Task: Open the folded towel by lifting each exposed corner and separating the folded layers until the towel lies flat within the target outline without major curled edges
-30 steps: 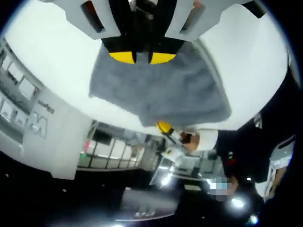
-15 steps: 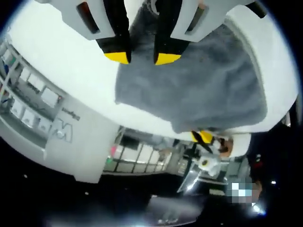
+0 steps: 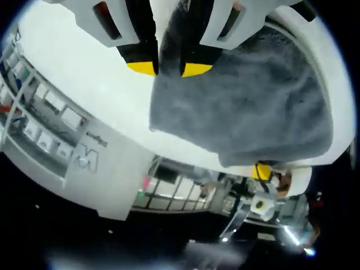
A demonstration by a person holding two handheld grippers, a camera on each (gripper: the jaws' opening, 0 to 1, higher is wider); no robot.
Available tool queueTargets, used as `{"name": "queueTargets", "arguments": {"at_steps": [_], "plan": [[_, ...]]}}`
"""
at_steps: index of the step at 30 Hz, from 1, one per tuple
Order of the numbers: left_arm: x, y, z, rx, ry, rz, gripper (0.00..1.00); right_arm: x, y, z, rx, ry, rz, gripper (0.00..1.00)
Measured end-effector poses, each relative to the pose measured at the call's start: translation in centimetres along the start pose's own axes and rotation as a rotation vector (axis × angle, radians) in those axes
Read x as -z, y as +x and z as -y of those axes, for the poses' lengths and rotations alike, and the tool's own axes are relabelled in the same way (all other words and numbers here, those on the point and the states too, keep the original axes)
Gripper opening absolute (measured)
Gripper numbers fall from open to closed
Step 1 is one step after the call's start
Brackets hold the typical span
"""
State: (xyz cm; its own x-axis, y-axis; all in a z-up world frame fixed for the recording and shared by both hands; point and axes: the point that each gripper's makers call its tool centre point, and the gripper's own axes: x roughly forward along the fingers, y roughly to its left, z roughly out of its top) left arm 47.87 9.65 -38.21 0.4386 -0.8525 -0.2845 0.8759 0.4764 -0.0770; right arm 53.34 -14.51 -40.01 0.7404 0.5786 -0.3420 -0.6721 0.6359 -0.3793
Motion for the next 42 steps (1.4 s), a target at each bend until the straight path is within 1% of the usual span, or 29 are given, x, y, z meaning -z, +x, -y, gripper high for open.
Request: {"name": "queueTargets", "arguments": {"at_steps": [1,3,4,5,6,7,8,11,12,15,17,20,22,24,27,29,31,32,35,38,42], "plan": [[0.1,0.0,0.0,-0.004,0.002,-0.002,0.01,0.1,0.0,0.1,0.002,0.009,-0.002,0.1],[0.5,0.1,0.5,0.021,-0.02,-0.024,0.01,0.1,-0.2,-0.8,-0.045,0.062,0.007,0.04],[0.6,0.2,0.7,0.031,-0.034,-0.031,0.01,0.2,-0.2,-0.8,-0.046,0.063,0.007,0.01],[0.6,0.3,0.8,0.033,-0.034,-0.033,0.01,0.3,-0.2,-0.9,-0.045,0.06,0.006,0.01],[0.9,0.4,0.9,0.035,-0.035,-0.047,0.01,0.3,-0.2,-1.0,-0.042,0.019,-0.001,0.01],[1.2,0.5,1.0,0.035,-0.029,-0.062,0.01,0.2,-0.3,-1.1,-0.046,0.0,0.0,0.0],[1.4,0.6,1.1,0.036,-0.028,-0.071,0.01,0.3,-0.4,-1.5,-0.05,-0.007,-0.008,0.0],[2.2,0.7,0.9,0.029,-0.019,-0.11,0.01,0.5,-0.5,-1.6,-0.04,-0.045,-0.029,0.0],[2.4,0.7,0.8,0.025,-0.019,-0.117,0.01,0.5,-0.4,-1.2,-0.04,-0.054,-0.032,0.0],[2.4,0.6,0.7,0.023,-0.035,-0.118,0.01,0.8,-0.5,-0.9,-0.036,-0.061,-0.049,0.0],[2.6,0.6,0.3,0.004,-0.028,-0.129,0.01,0.9,-0.7,-0.8,-0.038,-0.056,-0.056,0.0],[2.6,0.5,0.2,-0.001,-0.031,-0.131,0.01,1.1,-0.9,-0.8,-0.042,-0.047,-0.065,0.0],[2.7,0.6,-0.1,-0.022,-0.021,-0.14,0.01,1.2,-1.0,-0.9,-0.044,-0.058,-0.072,0.0],[2.7,0.6,-0.1,-0.024,-0.017,-0.139,0.01,1.2,-1.1,-1.1,-0.047,-0.093,-0.076,0.0],[2.7,0.5,-0.5,-0.035,-0.023,-0.14,0.01,1.1,-1.0,-0.9,-0.05,-0.11,-0.077,0.0],[2.7,0.5,-0.8,-0.043,-0.029,-0.14,0.01,1.2,-1.1,-1.0,-0.059,-0.105,-0.076,0.0],[2.7,0.3,-1.5,-0.074,-0.016,-0.141,0.01,1.3,-1.3,-1.0,-0.073,-0.094,-0.078,0.0],[2.7,0.3,-1.7,-0.078,-0.013,-0.142,0.01,1.4,-1.5,-1.0,-0.086,-0.083,-0.079,0.0],[2.7,0.3,-1.7,-0.085,-0.004,-0.144,0.01,1.5,-1.5,-1.2,-0.1,-0.087,-0.075,0.0],[2.7,0.3,-1.8,-0.09,0.001,-0.145,0.01,1.5,-1.7,-1.4,-0.112,-0.109,-0.078,0.0],[2.7,0.1,-2.1,-0.107,0.0,-0.149,0.01,1.7,-1.7,-1.2,-0.119,-0.09,-0.081,0.0]]}}
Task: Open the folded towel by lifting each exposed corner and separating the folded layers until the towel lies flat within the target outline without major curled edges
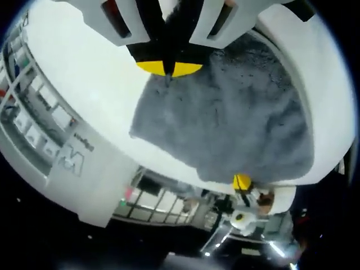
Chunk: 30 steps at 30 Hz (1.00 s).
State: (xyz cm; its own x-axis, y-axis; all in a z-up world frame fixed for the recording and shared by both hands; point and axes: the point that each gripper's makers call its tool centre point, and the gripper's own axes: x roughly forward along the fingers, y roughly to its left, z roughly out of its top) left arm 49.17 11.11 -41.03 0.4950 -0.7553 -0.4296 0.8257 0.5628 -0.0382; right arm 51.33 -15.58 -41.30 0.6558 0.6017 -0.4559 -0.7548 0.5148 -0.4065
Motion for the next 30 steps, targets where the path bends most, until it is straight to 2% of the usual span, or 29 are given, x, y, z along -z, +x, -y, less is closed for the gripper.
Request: {"name": "queueTargets", "arguments": {"at_steps": [9,18,24,26,28,30], "plan": [[0.0,-0.1,-0.6,-0.03,-0.005,0.001,0.01,0.4,-0.4,0.1,-0.029,0.045,-0.006,0.0],[0.0,-0.1,-2.0,-0.095,-0.027,0.008,0.0,0.3,-1.3,-1.2,-0.09,0.033,-0.016,0.0],[0.0,-0.1,-2.5,-0.134,-0.018,0.011,0.01,0.0,-1.7,-1.9,-0.131,0.036,0.0,0.0],[-0.1,-0.2,-2.9,-0.138,-0.017,0.021,0.01,-1.0,-1.9,-2.3,-0.172,0.054,0.056,0.0],[-0.4,-0.4,-3.2,-0.139,-0.083,0.05,0.01,-1.2,-2.1,-1.8,-0.156,0.051,0.064,0.0],[-0.9,-0.9,-3.4,-0.109,-0.144,0.09,0.01,-1.3,-2.0,-1.5,-0.14,0.053,0.073,0.0]]}}
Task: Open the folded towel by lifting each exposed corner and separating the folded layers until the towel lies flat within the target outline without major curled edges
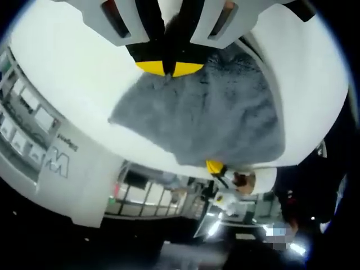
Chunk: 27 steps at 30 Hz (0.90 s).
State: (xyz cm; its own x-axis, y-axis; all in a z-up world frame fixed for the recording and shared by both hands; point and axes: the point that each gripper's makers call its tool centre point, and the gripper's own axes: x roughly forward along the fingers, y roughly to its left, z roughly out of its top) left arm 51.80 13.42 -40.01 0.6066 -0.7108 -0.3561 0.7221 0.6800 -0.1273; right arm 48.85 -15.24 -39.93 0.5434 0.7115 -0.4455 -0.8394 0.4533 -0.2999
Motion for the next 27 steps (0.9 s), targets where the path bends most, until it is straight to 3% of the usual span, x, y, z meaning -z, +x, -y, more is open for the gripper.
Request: {"name": "queueTargets", "arguments": {"at_steps": [7,14,19,23,25,27], "plan": [[-0.2,-0.3,0.1,-0.009,0.017,0.005,0.01,-0.2,0.1,0.5,0.028,-0.002,0.015,0.0],[-0.2,-0.1,0.6,0.006,0.034,-0.001,0.01,-1.4,-1.3,3.3,0.13,0.027,0.097,0.0],[-0.8,-0.3,1.9,0.063,0.016,0.025,0.01,-1.3,-1.4,4.5,0.192,0.022,0.1,0.01],[-0.5,-0.1,2.9,0.102,0.034,0.01,0.01,-1.0,-0.6,4.1,0.185,0.016,0.083,0.03],[-0.2,0.0,3.8,0.152,0.035,-0.002,0.01,-1.0,0.0,3.8,0.176,0.001,0.081,0.03],[-0.4,0.1,4.5,0.175,0.044,0.004,0.01,-1.5,0.6,3.3,0.166,-0.004,0.101,0.03]]}}
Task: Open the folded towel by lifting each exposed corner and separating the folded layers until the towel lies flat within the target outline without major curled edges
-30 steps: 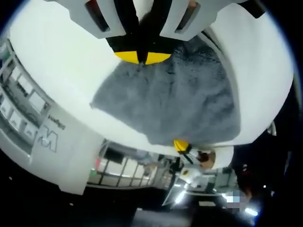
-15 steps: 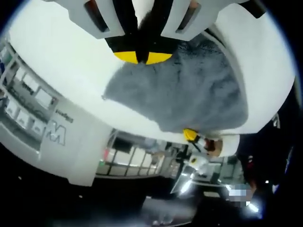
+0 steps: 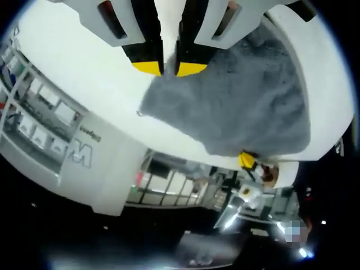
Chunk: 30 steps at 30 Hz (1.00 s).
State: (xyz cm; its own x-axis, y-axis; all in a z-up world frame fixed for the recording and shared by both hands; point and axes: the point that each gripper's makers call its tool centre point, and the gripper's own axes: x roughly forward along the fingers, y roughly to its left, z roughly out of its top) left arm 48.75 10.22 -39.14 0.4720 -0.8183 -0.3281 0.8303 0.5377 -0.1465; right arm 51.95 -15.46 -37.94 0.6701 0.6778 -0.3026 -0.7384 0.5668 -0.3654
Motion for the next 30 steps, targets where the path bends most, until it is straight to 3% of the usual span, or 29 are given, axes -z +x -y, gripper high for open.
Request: {"name": "queueTargets", "arguments": {"at_steps": [3,9,12,18,28,30], "plan": [[-0.3,0.1,1.2,0.057,-0.001,0.008,0.01,-0.5,0.9,-0.5,0.007,-0.044,0.016,0.02],[0.0,0.5,3.3,0.136,0.009,-0.004,0.01,0.8,2.3,-1.7,-0.007,-0.117,-0.049,0.0],[0.6,0.7,3.9,0.155,0.02,-0.03,0.01,1.6,2.7,-1.1,-0.001,-0.124,-0.088,0.0],[1.5,0.8,3.5,0.148,0.008,-0.078,0.01,1.9,2.0,-1.1,0.019,-0.085,-0.103,0.0],[2.1,0.7,2.6,0.092,0.045,-0.12,0.0,2.2,1.1,-1.6,0.021,-0.138,-0.144,0.0],[2.2,0.7,2.3,0.08,0.043,-0.129,0.0,2.5,1.1,-0.9,0.01,-0.128,-0.161,0.0]]}}
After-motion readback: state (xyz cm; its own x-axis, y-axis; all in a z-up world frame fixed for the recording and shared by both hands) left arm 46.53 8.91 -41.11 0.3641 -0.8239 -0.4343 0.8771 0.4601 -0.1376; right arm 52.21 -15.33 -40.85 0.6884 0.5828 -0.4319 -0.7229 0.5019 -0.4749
